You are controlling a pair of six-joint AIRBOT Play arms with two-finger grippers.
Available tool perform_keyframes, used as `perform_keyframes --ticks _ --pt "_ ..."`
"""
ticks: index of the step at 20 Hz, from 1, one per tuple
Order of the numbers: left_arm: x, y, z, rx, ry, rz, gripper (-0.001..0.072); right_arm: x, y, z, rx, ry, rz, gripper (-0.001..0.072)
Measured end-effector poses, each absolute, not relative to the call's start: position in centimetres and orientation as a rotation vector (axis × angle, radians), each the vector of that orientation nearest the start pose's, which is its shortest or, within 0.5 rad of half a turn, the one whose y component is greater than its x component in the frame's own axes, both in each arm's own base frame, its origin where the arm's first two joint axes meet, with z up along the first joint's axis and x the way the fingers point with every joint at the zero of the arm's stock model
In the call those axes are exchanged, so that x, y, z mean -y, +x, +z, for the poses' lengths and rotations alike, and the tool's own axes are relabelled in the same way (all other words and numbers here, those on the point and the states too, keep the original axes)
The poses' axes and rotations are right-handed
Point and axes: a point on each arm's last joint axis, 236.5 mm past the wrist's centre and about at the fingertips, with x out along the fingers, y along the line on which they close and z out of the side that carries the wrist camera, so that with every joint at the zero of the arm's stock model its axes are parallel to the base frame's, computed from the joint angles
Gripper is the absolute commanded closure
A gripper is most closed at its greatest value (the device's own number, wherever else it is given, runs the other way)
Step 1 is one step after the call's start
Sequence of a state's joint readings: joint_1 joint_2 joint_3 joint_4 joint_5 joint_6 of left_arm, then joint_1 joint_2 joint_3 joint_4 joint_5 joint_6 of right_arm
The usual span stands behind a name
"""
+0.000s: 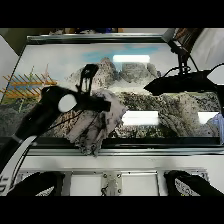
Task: Fold the clothes and pants, and hang the long-sleeved shirts on hangers.
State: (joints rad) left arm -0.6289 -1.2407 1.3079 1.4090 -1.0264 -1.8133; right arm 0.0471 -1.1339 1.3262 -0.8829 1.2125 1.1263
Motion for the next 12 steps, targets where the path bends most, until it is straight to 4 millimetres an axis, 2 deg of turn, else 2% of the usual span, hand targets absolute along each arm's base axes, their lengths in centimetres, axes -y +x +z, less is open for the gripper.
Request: perform_keyframes --ticks 1,2,3,4,5,7,8,10,12 --pt "29.9 35.1 9.9 -1.032 -0.049 -0.558 0.0687 -14.7 38.4 17.4 -0.840 0.137 0.670 0.0697" --pt "31.3 36.5 9.9 -1.015 -0.046 -0.573 0.0431 -13.5 38.8 17.4 -0.839 0.149 0.635 0.0696" --pt "32.4 37.7 10.0 -1.001 -0.046 -0.583 0.0053 -12.5 39.1 17.5 -0.838 0.166 0.605 0.0696" --pt "33.4 39.0 10.0 -0.986 -0.044 -0.590 0.0014 -11.4 39.5 17.4 -0.838 0.181 0.574 0.0696" --pt "34.0 40.1 10.1 -0.978 -0.053 -0.593 0.0029 -10.5 39.7 17.5 -0.838 0.199 0.547 0.0696" --pt "33.6 42.3 10.3 -0.974 -0.059 -0.571 0.0029 -9.0 40.0 17.4 -0.838 0.220 0.508 0.0697" --pt "32.6 43.4 10.2 -0.980 -0.066 -0.548 0.0029 -8.6 40.0 17.4 -0.842 0.228 0.498 0.0696" --pt "29.1 45.2 9.0 -1.026 -0.082 -0.475 0.0029 -8.2 40.1 17.3 -0.845 0.236 0.484 0.0697" --pt "24.5 46.1 6.4 -1.118 -0.134 -0.387 0.0029 -8.0 40.1 17.3 -0.846 0.239 0.479 0.0697"
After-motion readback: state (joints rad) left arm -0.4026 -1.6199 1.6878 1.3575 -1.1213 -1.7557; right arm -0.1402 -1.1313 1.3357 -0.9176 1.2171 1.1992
